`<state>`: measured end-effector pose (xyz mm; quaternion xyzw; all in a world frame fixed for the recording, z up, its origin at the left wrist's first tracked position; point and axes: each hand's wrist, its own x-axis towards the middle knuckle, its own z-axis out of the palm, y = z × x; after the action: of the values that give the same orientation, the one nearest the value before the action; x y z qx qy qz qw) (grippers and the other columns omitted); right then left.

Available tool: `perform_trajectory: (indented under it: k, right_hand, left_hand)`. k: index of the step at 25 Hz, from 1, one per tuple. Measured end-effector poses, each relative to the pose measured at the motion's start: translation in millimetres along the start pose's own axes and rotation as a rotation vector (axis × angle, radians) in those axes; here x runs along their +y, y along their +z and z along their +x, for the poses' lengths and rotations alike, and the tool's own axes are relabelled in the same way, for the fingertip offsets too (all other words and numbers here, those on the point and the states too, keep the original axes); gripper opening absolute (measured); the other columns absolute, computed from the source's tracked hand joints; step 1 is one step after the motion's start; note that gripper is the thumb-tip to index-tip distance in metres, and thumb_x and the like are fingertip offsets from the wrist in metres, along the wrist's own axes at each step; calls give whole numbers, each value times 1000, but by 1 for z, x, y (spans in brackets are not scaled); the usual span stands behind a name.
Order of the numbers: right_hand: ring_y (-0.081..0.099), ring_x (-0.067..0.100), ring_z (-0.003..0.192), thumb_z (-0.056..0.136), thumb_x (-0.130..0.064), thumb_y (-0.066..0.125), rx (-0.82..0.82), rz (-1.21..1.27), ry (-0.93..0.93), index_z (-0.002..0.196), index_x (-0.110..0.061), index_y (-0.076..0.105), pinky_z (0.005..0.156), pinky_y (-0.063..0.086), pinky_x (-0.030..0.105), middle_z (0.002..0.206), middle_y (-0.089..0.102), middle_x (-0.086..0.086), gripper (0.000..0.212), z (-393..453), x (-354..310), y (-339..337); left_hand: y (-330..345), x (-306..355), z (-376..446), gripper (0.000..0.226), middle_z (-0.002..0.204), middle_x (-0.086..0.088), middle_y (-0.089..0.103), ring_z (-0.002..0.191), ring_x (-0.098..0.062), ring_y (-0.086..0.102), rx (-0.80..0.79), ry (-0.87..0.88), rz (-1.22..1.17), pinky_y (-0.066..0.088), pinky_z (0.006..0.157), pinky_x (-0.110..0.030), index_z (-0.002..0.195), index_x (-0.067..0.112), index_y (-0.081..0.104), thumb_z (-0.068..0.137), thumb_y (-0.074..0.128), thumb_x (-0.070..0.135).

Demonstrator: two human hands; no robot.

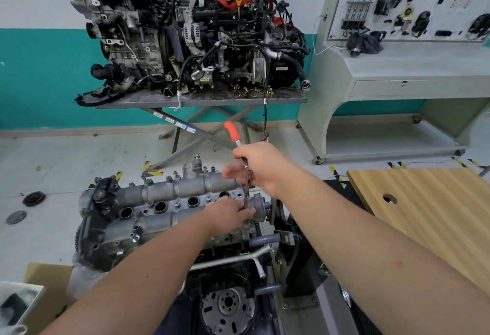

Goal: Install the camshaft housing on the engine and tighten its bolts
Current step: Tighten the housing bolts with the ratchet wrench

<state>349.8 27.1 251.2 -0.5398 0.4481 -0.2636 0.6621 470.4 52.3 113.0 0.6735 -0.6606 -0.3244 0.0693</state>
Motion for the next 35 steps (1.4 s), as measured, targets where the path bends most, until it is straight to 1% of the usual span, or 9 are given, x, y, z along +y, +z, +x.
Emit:
perform_trajectory:
  k: [5,9,13,17,20,24,30,32,35]
  right_hand:
    - [60,21,97,100,-16,55,163,732,-199,88,-15,53,80,44,32,88,72,6,12,4,39,7]
    - [55,-6,114,99,-40,50,335,-15,-645,116,-45,65,93,44,13,122,62,-23,23,-1,62,9]
    - [62,31,113,85,0,65,548,-972,-1242,115,-7,72,92,50,39,120,69,9,32,8,59,0]
    - [59,31,95,83,-7,61,441,-1580,-960,105,-11,63,93,44,46,91,66,7,23,0,29,6]
    - [50,27,86,99,-35,44,274,-1677,-719,104,-16,49,83,41,44,91,57,4,20,-7,10,11]
    - [58,26,67,101,-41,47,123,-1353,-346,76,-16,48,55,40,33,71,55,1,35,-4,-16,5]
    - [72,19,71,101,-9,53,59,611,58,100,-6,53,60,56,25,71,71,5,4,-4,1,4]
    - [70,17,87,101,-16,55,131,759,-43,93,-12,57,70,51,26,80,73,2,9,1,19,6]
    - [63,8,109,99,-39,54,219,368,-292,100,-31,64,91,51,27,109,72,-12,13,3,44,8]
  left_hand:
    - [-1,0,2,42,91,-10,66,74,-20,62,-9,23,3,52,73,-36,83,25,64,99,42,57]
    - [0,-2,3,34,88,-4,61,73,-16,57,-16,5,-24,45,65,-32,75,31,59,98,43,51]
    - [3,-4,1,37,125,-15,63,117,-27,59,61,93,-109,43,107,-44,123,15,62,98,50,39]
    - [0,0,2,40,113,-1,67,107,-15,60,-47,41,2,47,99,-39,113,24,64,101,39,52]
    - [0,0,2,47,106,-4,66,97,-22,61,-33,10,-3,50,91,-41,106,22,66,100,37,58]
    - [-1,-2,2,49,90,-5,64,75,-18,59,-24,10,-20,47,69,-33,87,17,64,99,41,59]
    - [0,-4,5,41,84,0,62,71,-12,57,-27,34,-3,41,63,-30,75,30,57,99,41,59]
    - [-2,-4,6,38,76,6,59,64,-7,54,-35,45,-19,38,57,-28,75,32,58,100,42,57]
    - [-4,-3,10,39,69,9,58,53,-5,53,-61,26,-42,40,52,-25,72,31,56,99,45,56]
